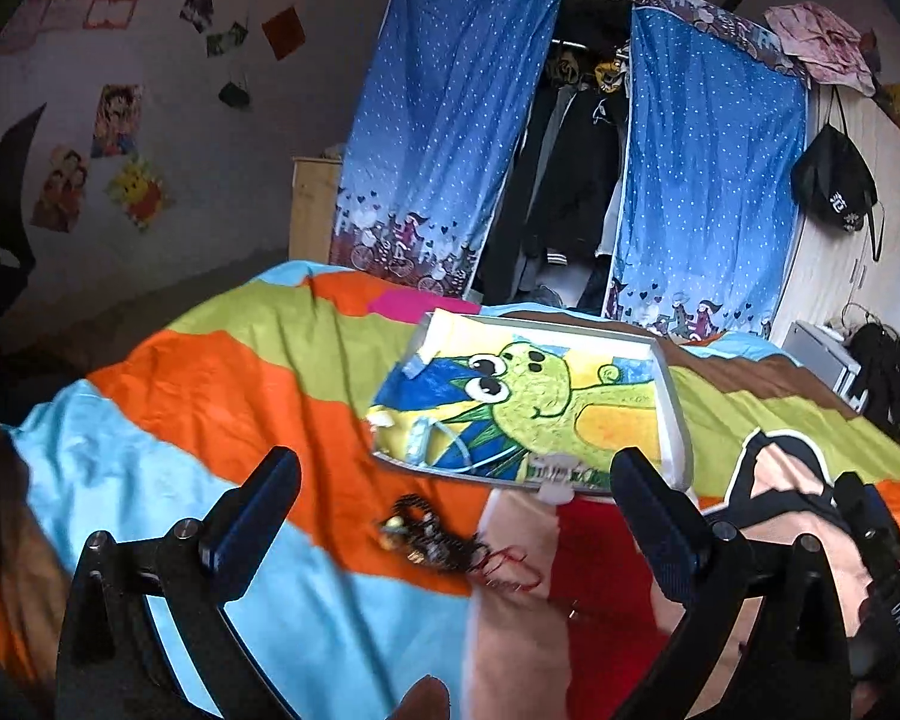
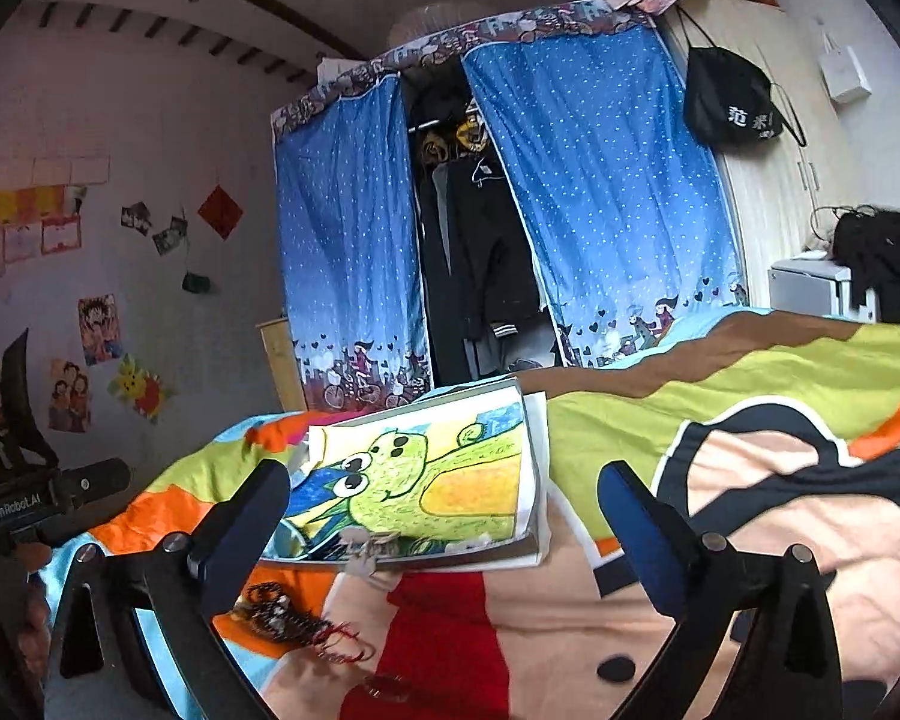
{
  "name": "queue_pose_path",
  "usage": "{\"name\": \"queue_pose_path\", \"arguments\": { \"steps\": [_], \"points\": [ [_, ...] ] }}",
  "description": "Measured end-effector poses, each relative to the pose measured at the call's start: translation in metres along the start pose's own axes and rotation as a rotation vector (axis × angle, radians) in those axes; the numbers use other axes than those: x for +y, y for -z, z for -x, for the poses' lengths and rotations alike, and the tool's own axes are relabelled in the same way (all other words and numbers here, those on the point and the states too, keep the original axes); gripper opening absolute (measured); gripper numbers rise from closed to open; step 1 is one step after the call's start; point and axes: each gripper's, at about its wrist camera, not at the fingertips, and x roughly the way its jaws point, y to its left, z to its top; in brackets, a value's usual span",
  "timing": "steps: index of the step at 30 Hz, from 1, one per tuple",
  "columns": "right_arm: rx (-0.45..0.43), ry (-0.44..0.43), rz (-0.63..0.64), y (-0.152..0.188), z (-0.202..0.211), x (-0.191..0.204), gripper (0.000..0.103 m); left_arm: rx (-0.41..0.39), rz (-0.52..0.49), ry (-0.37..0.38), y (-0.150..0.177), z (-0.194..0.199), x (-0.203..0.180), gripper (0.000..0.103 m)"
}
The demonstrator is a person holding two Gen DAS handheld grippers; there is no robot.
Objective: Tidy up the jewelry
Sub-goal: 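Lift both tools back away from the tray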
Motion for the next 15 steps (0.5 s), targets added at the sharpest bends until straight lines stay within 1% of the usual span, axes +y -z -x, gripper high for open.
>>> {"name": "queue_pose_path", "arguments": {
  "steps": [5,12,15],
  "points": [
    [0.006,-0.009,-0.009,0.011,0.032,0.008,0.103,-0.016,-0.022,-0.022,0.018,0.032,0.011,0.101],
    [0.037,-0.013,0.040,0.028,0.069,0.033,0.103,-0.019,-0.053,-0.034,0.044,0.067,0.026,0.101],
    [0.048,-0.018,0.049,0.033,0.080,0.043,0.103,-0.018,-0.072,-0.037,0.056,0.081,0.031,0.101]
  ]
}}
